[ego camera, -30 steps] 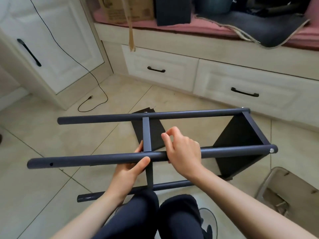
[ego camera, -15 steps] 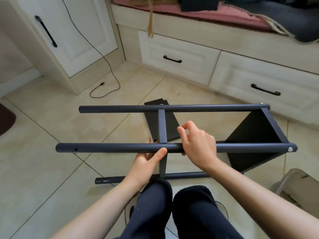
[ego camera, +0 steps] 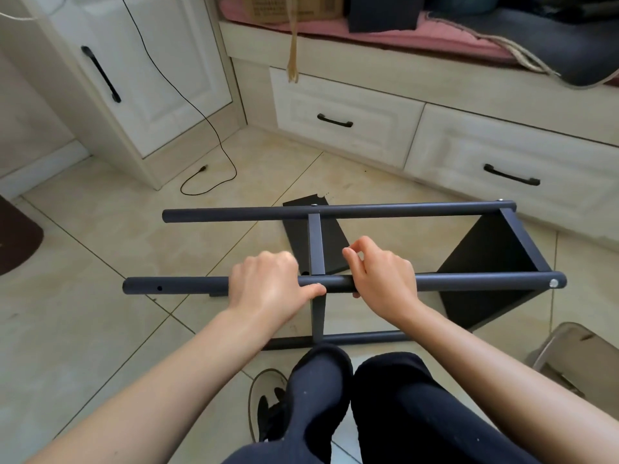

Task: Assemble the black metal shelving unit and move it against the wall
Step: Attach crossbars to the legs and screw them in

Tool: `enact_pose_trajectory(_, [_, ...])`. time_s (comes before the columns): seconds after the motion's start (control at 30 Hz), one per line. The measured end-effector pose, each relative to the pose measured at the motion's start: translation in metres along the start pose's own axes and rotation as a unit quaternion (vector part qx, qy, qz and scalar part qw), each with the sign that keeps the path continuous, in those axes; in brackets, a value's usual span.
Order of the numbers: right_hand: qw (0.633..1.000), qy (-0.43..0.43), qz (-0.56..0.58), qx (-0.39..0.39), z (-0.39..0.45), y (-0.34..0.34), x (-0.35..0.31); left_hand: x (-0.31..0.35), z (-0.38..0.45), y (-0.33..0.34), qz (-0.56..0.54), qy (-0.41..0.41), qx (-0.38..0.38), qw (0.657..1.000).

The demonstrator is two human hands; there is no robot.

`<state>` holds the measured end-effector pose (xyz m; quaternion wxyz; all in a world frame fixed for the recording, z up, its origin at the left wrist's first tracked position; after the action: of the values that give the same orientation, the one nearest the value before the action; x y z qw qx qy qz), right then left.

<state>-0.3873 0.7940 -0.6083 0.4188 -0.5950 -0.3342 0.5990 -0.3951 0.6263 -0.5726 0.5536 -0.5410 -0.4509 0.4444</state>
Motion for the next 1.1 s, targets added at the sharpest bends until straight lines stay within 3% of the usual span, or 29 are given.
enact_pose_trajectory(0.07, [1.0,-0.006,-0.004,0.002,0.001,0.0,-0.001,0.013,0.005,-0.014,0.006,0.106,0.062,0.992])
enact_pose_trajectory(0.1, [1.0,-0.008,-0.004,0.002,0.0,0.0,-0.001,0.014,0.008,-0.009,-0.003,0.141,0.049,0.989])
enact_pose_trajectory(0.2, [1.0,-0.014,-0.007,0.002,0.0,0.001,-0.001,-0.001,0.016,0.022,-0.042,0.171,-0.084,0.981])
enact_pose_trajectory(0.33, [1.0,-0.024,-0.01,-0.001,-0.001,0.001,-0.001,0.007,0.022,0.034,-0.004,0.282,-0.093,0.955])
enact_pose_trajectory(0.43, [1.0,-0.023,-0.007,-0.011,-0.001,0.002,-0.001,0.007,0.031,0.036,-0.026,0.29,-0.103,0.951])
enact_pose_trajectory(0.6, [1.0,0.006,0.009,-0.023,0.002,0.003,0.001,0.006,0.037,0.034,-0.19,0.262,-0.118,0.939])
enact_pose_trajectory(0.7, [0.999,0.013,0.007,-0.036,0.002,0.003,0.0,0.006,0.037,0.032,-0.2,0.259,-0.108,0.939])
enact_pose_trajectory(0.77, [0.997,0.019,0.014,-0.078,0.004,0.007,0.003,0.006,0.036,0.032,-0.204,0.256,-0.106,0.939])
enact_pose_trajectory(0.9, [0.968,0.003,0.073,-0.239,0.007,0.017,0.003,0.007,0.033,0.031,-0.204,0.259,-0.1,0.939])
enact_pose_trajectory(1.1, [0.945,-0.05,0.136,-0.293,0.026,0.017,-0.007,0.006,0.032,0.031,-0.223,0.269,-0.079,0.934])
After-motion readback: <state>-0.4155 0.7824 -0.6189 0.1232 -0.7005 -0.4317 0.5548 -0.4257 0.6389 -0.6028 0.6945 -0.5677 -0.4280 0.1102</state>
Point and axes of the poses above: each hand's wrist, its own z-axis towards the middle knuckle, its own y-axis out of the palm, x = y × z, the point moved 9 cm from there along z, towards the middle knuckle
